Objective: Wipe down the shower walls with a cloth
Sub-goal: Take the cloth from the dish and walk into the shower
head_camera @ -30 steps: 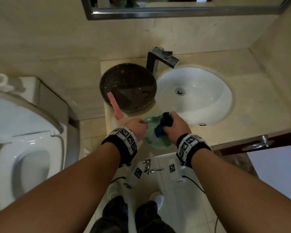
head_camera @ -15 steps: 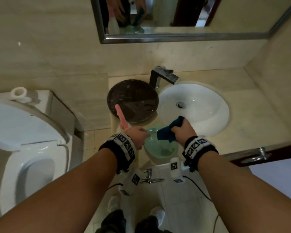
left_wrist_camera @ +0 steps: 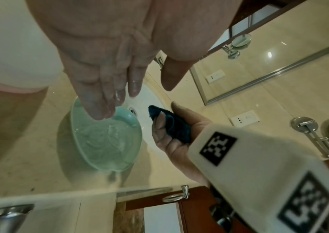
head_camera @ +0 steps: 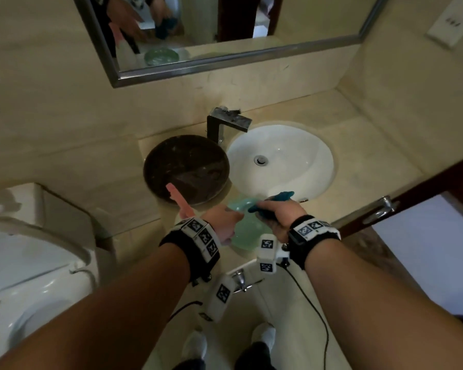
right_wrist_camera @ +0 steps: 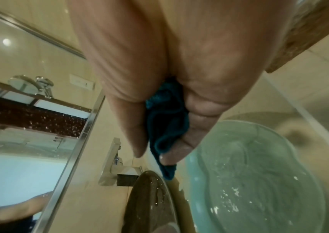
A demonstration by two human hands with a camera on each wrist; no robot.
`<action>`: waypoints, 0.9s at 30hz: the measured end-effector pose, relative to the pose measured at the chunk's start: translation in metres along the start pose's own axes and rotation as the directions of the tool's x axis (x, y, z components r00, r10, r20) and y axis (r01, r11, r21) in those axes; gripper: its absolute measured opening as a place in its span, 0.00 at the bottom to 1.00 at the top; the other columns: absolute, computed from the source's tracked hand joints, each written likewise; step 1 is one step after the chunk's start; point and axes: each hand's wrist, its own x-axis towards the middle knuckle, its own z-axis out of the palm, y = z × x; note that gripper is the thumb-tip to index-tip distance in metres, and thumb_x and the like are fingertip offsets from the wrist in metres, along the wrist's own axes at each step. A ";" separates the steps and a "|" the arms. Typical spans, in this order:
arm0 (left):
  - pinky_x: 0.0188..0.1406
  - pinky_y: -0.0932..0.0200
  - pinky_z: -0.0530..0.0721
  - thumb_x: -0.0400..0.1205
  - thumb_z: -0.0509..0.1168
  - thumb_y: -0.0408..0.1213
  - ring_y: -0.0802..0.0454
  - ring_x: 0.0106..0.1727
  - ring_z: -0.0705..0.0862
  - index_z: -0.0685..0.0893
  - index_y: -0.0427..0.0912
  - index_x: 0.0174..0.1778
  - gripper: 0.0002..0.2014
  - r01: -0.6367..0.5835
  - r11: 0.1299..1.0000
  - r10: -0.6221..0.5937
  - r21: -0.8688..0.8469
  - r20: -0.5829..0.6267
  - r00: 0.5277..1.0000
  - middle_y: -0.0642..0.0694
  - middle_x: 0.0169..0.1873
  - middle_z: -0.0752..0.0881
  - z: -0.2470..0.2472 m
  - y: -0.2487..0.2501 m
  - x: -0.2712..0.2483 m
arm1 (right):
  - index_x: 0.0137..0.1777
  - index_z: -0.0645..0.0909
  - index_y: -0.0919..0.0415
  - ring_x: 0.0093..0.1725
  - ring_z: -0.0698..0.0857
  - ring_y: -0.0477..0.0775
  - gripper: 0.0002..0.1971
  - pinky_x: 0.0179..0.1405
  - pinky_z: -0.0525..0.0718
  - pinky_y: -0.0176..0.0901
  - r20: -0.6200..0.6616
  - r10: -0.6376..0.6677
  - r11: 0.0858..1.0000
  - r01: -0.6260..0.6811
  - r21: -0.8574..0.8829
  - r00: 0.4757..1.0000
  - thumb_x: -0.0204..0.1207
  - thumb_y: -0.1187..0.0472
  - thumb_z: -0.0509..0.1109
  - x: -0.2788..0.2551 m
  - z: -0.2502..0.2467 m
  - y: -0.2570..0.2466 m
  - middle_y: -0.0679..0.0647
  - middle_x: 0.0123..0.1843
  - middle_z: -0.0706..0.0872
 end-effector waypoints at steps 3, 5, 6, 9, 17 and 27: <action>0.56 0.45 0.88 0.90 0.68 0.41 0.42 0.46 0.84 0.82 0.42 0.51 0.07 -0.006 0.999 0.006 0.041 0.011 1.000 0.43 0.41 0.82 -0.002 -0.004 -0.001 | 0.53 0.80 0.78 0.43 0.91 0.65 0.07 0.35 0.92 0.45 -0.001 0.030 0.999 -0.030 -0.038 1.000 0.78 0.80 0.72 0.007 -0.002 0.009 0.73 0.51 0.88; 0.62 0.43 0.88 0.91 0.66 0.40 0.42 0.52 0.85 0.81 0.42 0.51 0.06 -0.005 0.996 0.003 0.089 0.028 1.000 0.44 0.42 0.82 -0.005 -0.005 -0.004 | 0.57 0.79 0.82 0.49 0.92 0.71 0.10 0.44 0.94 0.54 -0.006 0.052 0.995 -0.053 -0.090 0.999 0.78 0.80 0.71 0.013 -0.005 0.013 0.76 0.55 0.88; 0.64 0.43 0.89 0.90 0.67 0.40 0.41 0.54 0.86 0.81 0.42 0.52 0.06 -0.008 0.994 0.005 0.113 0.031 0.999 0.44 0.44 0.82 -0.006 -0.007 -0.006 | 0.57 0.79 0.82 0.51 0.92 0.74 0.11 0.47 0.94 0.58 -0.017 0.059 0.987 -0.061 -0.148 0.998 0.76 0.80 0.72 0.015 -0.004 0.015 0.78 0.55 0.88; 0.63 0.42 0.90 0.89 0.69 0.43 0.36 0.60 0.89 0.83 0.40 0.64 0.12 -0.015 0.986 0.008 0.167 0.045 0.999 0.41 0.52 0.86 -0.010 -0.014 -0.007 | 0.54 0.82 0.75 0.50 0.92 0.77 0.14 0.55 0.90 0.70 -0.075 0.006 0.937 -0.032 -0.347 0.997 0.70 0.77 0.77 0.022 -0.003 0.020 0.78 0.54 0.89; 0.65 0.41 0.89 0.88 0.69 0.44 0.42 0.60 0.88 0.83 0.43 0.67 0.14 -0.017 0.975 0.008 0.220 0.040 0.999 0.41 0.56 0.87 -0.019 -0.019 -0.011 | 0.46 0.85 0.59 0.56 0.92 0.68 0.17 0.55 0.92 0.64 -0.042 -0.058 0.846 0.027 -0.533 0.997 0.56 0.62 0.82 0.067 -0.016 0.035 0.67 0.56 0.91; 0.64 0.46 0.89 0.88 0.69 0.43 0.40 0.61 0.88 0.82 0.43 0.58 0.08 -0.115 0.946 0.082 0.303 0.117 0.990 0.40 0.55 0.85 -0.014 0.009 -0.026 | 0.57 0.85 0.74 0.44 0.93 0.65 0.16 0.28 0.87 0.44 0.019 -0.117 0.908 0.115 -0.402 0.993 0.71 0.70 0.81 -0.018 -0.004 -0.015 0.73 0.55 0.90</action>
